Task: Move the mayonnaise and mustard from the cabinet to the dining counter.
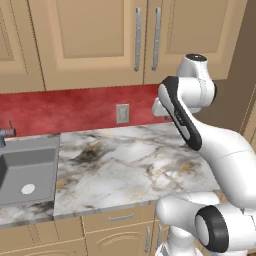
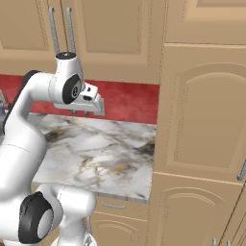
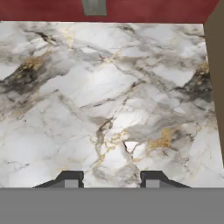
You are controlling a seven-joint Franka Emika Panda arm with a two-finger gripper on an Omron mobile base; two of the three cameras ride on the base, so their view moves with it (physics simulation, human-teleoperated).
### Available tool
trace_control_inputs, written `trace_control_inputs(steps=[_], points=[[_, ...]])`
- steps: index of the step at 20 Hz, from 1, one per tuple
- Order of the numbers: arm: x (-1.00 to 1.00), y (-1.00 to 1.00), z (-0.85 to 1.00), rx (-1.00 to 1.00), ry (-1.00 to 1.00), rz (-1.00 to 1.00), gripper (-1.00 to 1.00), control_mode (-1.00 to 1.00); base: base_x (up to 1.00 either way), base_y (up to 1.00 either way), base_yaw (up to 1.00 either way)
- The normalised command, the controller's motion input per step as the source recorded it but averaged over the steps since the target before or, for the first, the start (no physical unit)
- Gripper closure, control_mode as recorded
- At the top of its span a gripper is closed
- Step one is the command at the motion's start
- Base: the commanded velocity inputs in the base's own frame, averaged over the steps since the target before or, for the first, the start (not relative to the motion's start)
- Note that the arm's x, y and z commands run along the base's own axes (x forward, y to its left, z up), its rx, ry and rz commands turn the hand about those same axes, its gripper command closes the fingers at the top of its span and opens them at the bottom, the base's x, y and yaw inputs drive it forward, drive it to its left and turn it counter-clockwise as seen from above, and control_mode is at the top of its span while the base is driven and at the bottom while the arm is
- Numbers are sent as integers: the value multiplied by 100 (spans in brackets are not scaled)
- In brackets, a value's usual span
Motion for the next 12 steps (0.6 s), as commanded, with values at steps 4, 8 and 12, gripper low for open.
trace_control_inputs(steps=[4,8,12], points=[[-22,13,8,0,-27,0,-100,-100,0,0,0],[0,1,26,-3,-70,0,-100,-100,0,0,0],[0,10,41,-7,-79,0,-100,-100,0,0,0]])
